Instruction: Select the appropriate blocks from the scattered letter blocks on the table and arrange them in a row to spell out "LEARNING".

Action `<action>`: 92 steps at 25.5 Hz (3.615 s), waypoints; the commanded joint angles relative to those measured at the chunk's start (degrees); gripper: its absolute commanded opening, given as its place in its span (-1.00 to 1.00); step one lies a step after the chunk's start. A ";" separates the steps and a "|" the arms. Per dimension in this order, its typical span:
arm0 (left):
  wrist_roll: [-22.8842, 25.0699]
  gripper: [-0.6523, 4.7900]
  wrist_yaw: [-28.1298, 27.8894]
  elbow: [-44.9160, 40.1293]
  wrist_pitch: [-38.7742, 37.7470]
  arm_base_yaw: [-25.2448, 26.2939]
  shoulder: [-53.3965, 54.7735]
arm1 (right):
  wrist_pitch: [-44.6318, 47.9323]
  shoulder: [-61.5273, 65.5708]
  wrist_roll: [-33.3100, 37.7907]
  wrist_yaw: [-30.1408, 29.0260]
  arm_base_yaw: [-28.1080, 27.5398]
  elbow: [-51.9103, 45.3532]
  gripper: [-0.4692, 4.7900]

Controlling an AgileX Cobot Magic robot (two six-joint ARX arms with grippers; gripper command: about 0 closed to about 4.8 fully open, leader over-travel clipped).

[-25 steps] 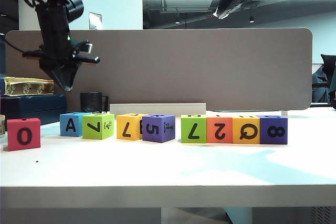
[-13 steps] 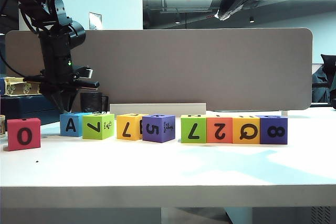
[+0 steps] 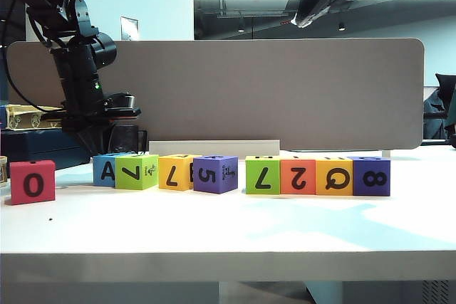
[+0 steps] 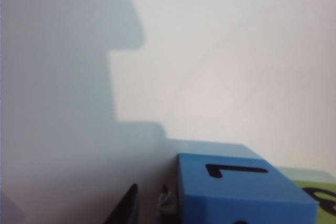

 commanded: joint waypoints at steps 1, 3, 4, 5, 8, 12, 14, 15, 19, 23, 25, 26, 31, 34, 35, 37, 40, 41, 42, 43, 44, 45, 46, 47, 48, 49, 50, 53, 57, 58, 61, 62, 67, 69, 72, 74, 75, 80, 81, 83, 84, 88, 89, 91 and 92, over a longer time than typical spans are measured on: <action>0.79 -0.59 1.42 0.04 -1.84 -0.46 -0.26 | 0.52 -0.26 -0.13 -0.02 0.07 0.24 -0.83; 0.85 -0.59 2.64 0.04 -2.34 -0.50 -0.26 | 0.52 -0.26 -0.13 -0.02 0.07 0.24 -0.83; 1.07 -0.59 4.13 0.04 -2.54 -0.59 -0.26 | 0.52 -0.26 -0.13 -0.02 0.07 0.24 -0.83; 1.53 -0.59 5.88 0.04 -2.78 -0.59 -0.26 | 0.52 -0.26 -0.13 -0.02 0.07 0.24 -0.83; 1.90 -0.60 7.78 0.04 -2.93 -1.40 -0.26 | 0.50 -0.26 -0.13 -0.04 0.07 0.24 -0.83; 2.05 -0.64 8.46 0.04 -3.65 -2.78 -0.26 | 0.46 -0.26 -0.13 -0.04 0.07 0.24 -0.83; 2.05 -0.69 8.22 0.04 -4.02 -3.37 -0.26 | 0.46 -0.26 -0.13 -0.04 0.07 0.24 -0.83; 2.03 -0.69 8.55 0.04 -4.26 -3.48 -0.26 | 0.46 -0.26 -0.13 -0.04 0.07 0.24 -0.83; 2.01 -0.69 8.15 0.04 -6.14 -4.52 -0.26 | 0.46 -0.26 -0.13 -0.04 0.07 0.24 -0.83; 1.66 -0.69 8.17 0.07 -8.07 -4.70 -0.26 | 0.46 -0.26 -0.13 -0.07 0.07 0.24 -0.83; 1.62 -0.71 6.69 0.07 -8.33 -4.70 -0.28 | 0.42 -0.26 -0.13 -0.04 0.07 0.24 -0.83; 1.64 -0.72 4.83 0.07 -8.28 -4.70 -0.28 | 0.44 -0.26 -0.13 -0.04 0.07 0.24 -0.83; 1.60 -0.72 -4.42 0.85 -8.04 -4.70 -0.35 | 0.46 -0.26 -0.13 -0.07 0.07 0.24 -0.83; 1.90 -0.72 -13.00 3.23 -10.08 -4.72 -1.09 | 0.46 -0.26 -0.13 -0.04 0.07 0.24 -0.83; 2.54 -0.72 -14.80 3.56 -11.04 -4.72 -2.38 | 0.48 -0.26 -0.13 -0.04 0.07 0.24 -0.83; 2.51 -0.77 -14.19 3.54 -12.00 -4.72 -3.89 | 0.50 -0.26 -0.15 -0.04 0.07 0.24 -0.83; 2.93 -0.78 -10.25 3.54 -13.84 -4.72 -6.62 | 0.68 -0.26 -0.15 -0.04 0.07 0.24 -0.83; 2.89 -0.78 -8.61 3.54 -14.40 -4.76 -7.69 | 0.79 -0.26 -0.15 -0.04 0.07 0.24 -0.83; 2.80 -0.78 -7.32 3.54 -14.86 -4.81 -8.50 | 0.94 -0.26 -0.15 -0.04 0.07 0.24 -0.83; 2.67 -0.78 -5.68 3.52 -15.32 -4.90 -9.44 | 1.05 -0.26 -0.15 -0.04 0.07 0.24 -0.83; 2.69 -0.78 -4.33 3.52 -15.56 -5.05 -10.08 | 1.29 -0.26 -0.15 -0.04 0.07 0.24 -0.83; 2.78 -0.78 -2.84 3.50 -15.89 -5.22 -10.75 | 1.44 -0.26 -0.15 -0.04 0.07 0.24 -0.83; 2.78 -0.78 -1.95 3.50 -16.15 -5.57 -11.06 | 1.53 -0.26 -0.15 -0.04 0.07 0.24 -0.83; 2.82 -0.78 -1.42 3.50 -16.59 -5.97 -11.34 | 1.62 -0.26 -0.15 -0.04 0.07 0.24 -0.83; 3.06 -0.78 0.11 3.48 -17.18 -6.03 -11.47 | 1.64 -0.26 -0.15 -0.04 0.07 0.24 -0.83; 3.93 -0.78 1.51 3.45 -18.34 -7.10 -11.47 | 1.64 -0.26 -0.15 -0.07 0.07 0.24 -0.83; 4.24 -0.78 2.62 3.30 -18.80 -7.63 -11.45 | 1.62 -0.26 -0.15 -0.04 0.07 0.24 -0.83; 5.35 -0.78 5.42 1.86 -18.08 -9.70 -11.45 | 1.81 -0.26 -0.15 -0.04 0.07 0.24 -0.83; 5.70 -0.78 6.05 -1.03 -17.92 -12.70 -11.45 | 1.81 -0.26 -0.17 -0.04 0.07 0.24 -0.83; 5.73 -0.78 5.62 -1.92 -17.90 -13.55 -11.45 | 1.84 -0.26 -0.17 -0.04 0.07 0.24 -0.83; 5.66 -0.78 2.78 -3.96 -17.49 -15.76 -11.45 | 1.77 -0.26 -0.17 -0.04 0.07 0.24 -0.83; 5.66 -0.78 1.75 -4.50 -17.42 -16.26 -11.45 | 1.79 -0.26 -0.17 -0.04 0.07 0.24 -0.83; 5.27 -0.78 0.83 -6.64 -18.82 -18.03 -11.45 | 1.81 -0.26 -0.17 -0.04 0.07 0.24 -0.83; 5.27 -0.78 0.83 -7.58 -18.60 -18.49 -11.41 | 1.81 -0.26 -0.17 -0.04 0.07 0.24 -0.83; 5.27 -0.78 1.07 -9.18 -17.49 -18.86 -11.37 | 1.79 -0.26 -0.17 -0.04 0.07 0.24 -0.83; 5.29 -0.78 0.90 -10.58 -16.33 -19.23 -11.34 | 1.77 -0.26 -0.17 -0.04 0.07 0.24 -0.83; 5.29 -0.78 0.85 -11.26 -15.50 -19.23 -11.37 | 1.75 -0.26 -0.17 -0.04 0.07 0.24 -0.83; 5.27 -0.78 0.87 -13.11 -9.40 -19.30 -11.32 | 1.68 -0.26 -0.15 -0.26 0.07 0.24 -0.83; 5.27 -0.78 0.87 -13.11 -8.50 -19.30 -11.34 | 1.64 -0.26 -0.15 -0.26 0.07 0.24 -0.83; 5.25 -0.78 0.85 -13.11 -7.02 -19.28 -11.34 | 1.49 -0.26 -0.15 -0.26 0.07 0.24 -0.83; 5.18 -0.78 0.85 -13.11 -6.54 -19.28 -11.30 | 1.36 -0.26 -0.15 -0.26 0.07 0.24 -0.83; 4.79 -0.78 0.87 -13.11 -6.03 -19.30 -10.99 | 0.90 -0.26 -0.15 -0.26 0.07 0.24 -0.83; 4.74 -0.78 0.87 -13.11 -5.84 -19.28 -10.97 | 0.90 -0.26 -0.15 -0.26 0.07 0.24 -0.83; 3.93 -0.78 1.05 -13.11 -6.21 -19.28 -10.69 | 0.74 -0.26 -0.15 -0.26 0.07 0.24 -0.83; 3.74 -0.78 1.11 -13.11 -6.82 -19.28 -10.67 | 0.52 -0.26 -0.15 -0.26 0.07 0.24 -0.83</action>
